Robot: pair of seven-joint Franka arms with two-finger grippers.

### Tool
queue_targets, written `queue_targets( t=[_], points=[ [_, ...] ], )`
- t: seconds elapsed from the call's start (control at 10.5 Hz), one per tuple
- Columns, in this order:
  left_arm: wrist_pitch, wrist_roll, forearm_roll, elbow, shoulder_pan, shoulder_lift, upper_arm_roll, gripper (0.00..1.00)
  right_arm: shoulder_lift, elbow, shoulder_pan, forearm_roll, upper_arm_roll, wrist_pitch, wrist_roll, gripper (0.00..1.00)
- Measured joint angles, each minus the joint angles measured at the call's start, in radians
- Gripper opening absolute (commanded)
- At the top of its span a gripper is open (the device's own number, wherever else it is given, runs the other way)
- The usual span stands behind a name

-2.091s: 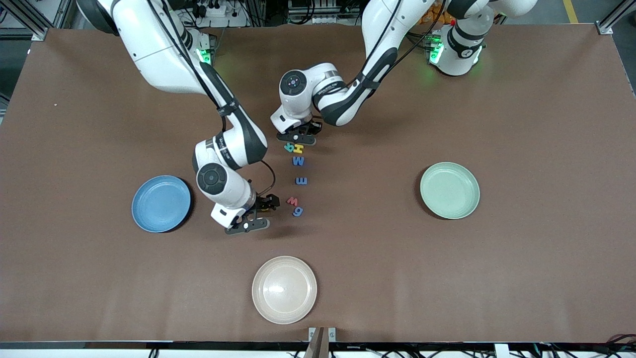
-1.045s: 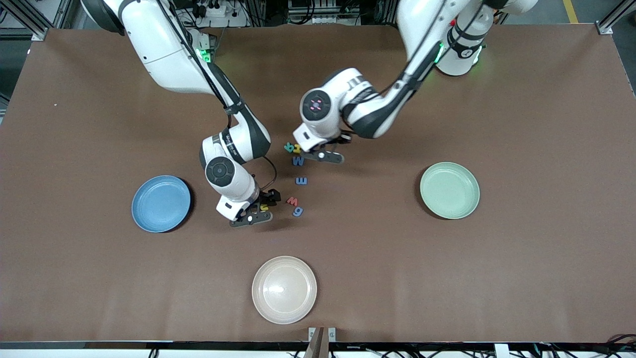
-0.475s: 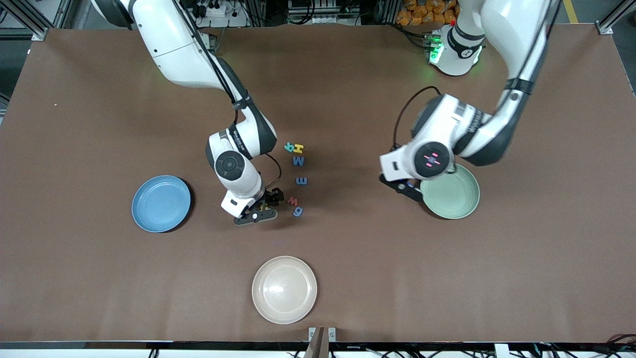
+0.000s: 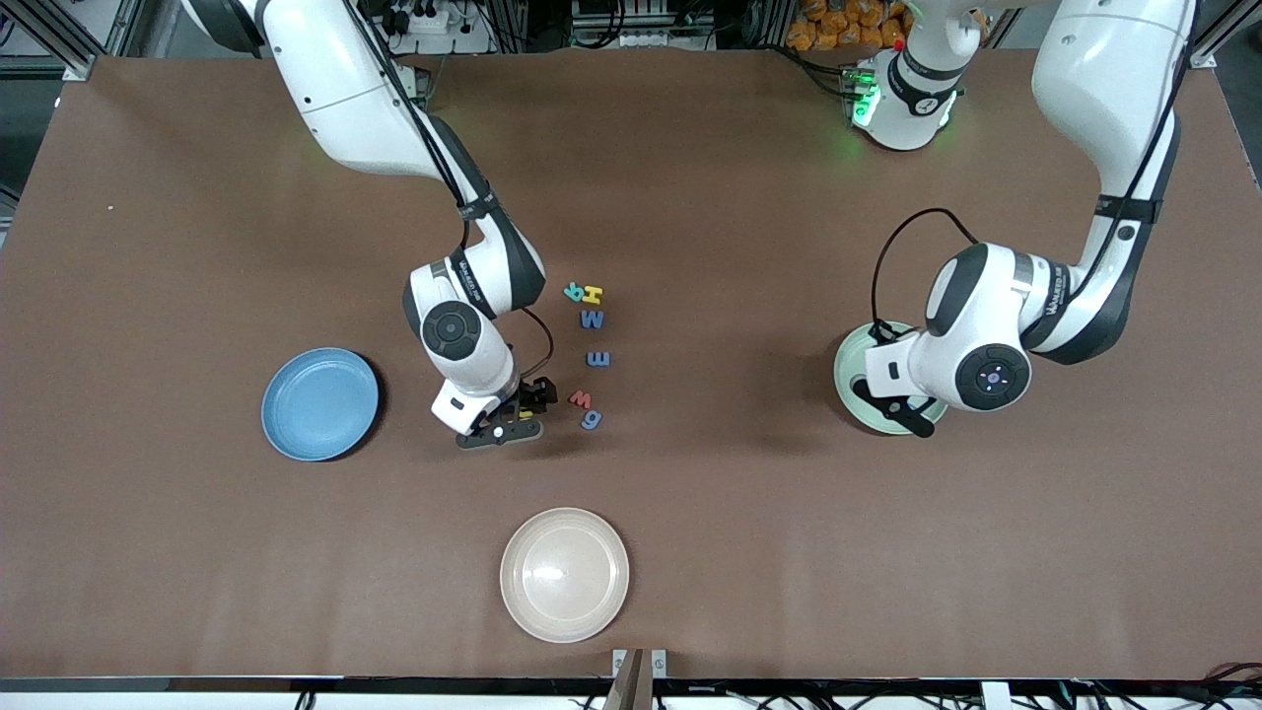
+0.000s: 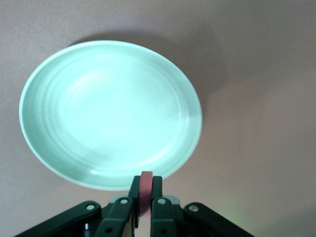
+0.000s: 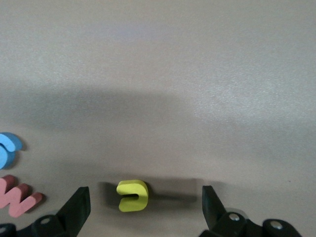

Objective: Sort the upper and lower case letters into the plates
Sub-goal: 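Release the pink e on the green plate while the right gripper grasps the u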

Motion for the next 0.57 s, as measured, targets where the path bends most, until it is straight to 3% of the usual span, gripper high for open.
queue_targets(
  t=[0.1,0.19,0.29,0.57],
  points=[
    [0.073,0.0,0.015,-0.024,0.006,0.023,0.0,0.0,0.0,0.0,0.0,0.0,0.0,0.002,0.002,1.0],
    [0.118,0.0,0.022,-0.036,0.012,0.043,0.0,0.22,0.001,-0.001,-0.001,0.0,-0.001,0.003,0.004,1.0],
    [0.139,0.002,0.024,-0.037,0.016,0.056,0.0,0.99,0.001,-0.002,-0.001,0.0,-0.001,0.003,0.005,1.0],
    [0.147,0.003,0.026,-0.036,0.02,0.059,0.0,1.0,0.004,-0.004,0.0,0.001,0.0,0.01,0.009,1.0]
  ],
)
